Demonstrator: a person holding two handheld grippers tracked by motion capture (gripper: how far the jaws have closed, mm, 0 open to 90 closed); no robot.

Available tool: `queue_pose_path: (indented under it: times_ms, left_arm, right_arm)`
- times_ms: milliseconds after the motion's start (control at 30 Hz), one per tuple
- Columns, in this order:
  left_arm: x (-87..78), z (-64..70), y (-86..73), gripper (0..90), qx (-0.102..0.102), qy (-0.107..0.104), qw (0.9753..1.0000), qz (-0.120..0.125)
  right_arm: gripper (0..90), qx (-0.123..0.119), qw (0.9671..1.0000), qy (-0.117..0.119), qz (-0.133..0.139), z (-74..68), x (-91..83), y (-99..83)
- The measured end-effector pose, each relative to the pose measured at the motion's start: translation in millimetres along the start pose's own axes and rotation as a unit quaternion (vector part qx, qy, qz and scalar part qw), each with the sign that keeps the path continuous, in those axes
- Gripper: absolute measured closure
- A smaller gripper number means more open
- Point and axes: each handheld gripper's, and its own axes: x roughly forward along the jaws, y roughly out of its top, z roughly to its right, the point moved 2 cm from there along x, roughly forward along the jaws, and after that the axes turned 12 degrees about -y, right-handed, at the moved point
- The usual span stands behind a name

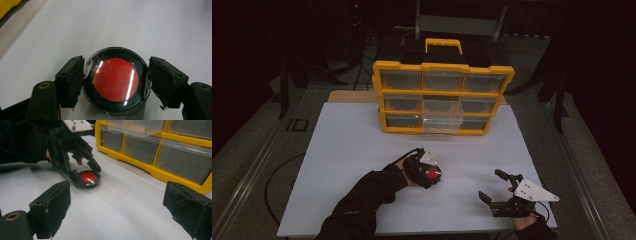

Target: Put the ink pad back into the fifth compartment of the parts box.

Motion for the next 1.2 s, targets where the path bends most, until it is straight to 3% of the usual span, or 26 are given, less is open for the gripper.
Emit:
queue_pose_path:
  times_ms: [200,400,633,933,1200]
  left_arm:
    - [-8.0,4.2,-0.9,30.8,0.003,-0.007,1.0,-0.004]
    - [-18.5,6.4,-0.6,30.8,-0.007,-0.014,0.9999,-0.005]
    - [-36.3,12.7,3.6,30.8,0.003,-0.016,0.9999,-0.005]
    - [-54.3,22.6,7.7,30.8,-0.001,-0.038,0.9993,0.001]
    - [-65.5,33.5,15.2,30.8,0.024,-0.039,0.9989,-0.009]
  right_arm:
    - [7.6,0.002,1.0,0.001,-0.001,0.0,0.1,0.0]
    - [7.6,0.0,1.0,0.001,-0.001,-0.2,0.7,-0.2]
    - [7.6,0.002,1.0,-0.001,-0.001,0.2,0.5,-0.2]
    - [7.6,0.0,1.0,-0.002,0.0,0.0,0.2,0.0]
    - [7.6,-0.003,1.0,-0.004,0.001,-0.6,-0.7,0.7]
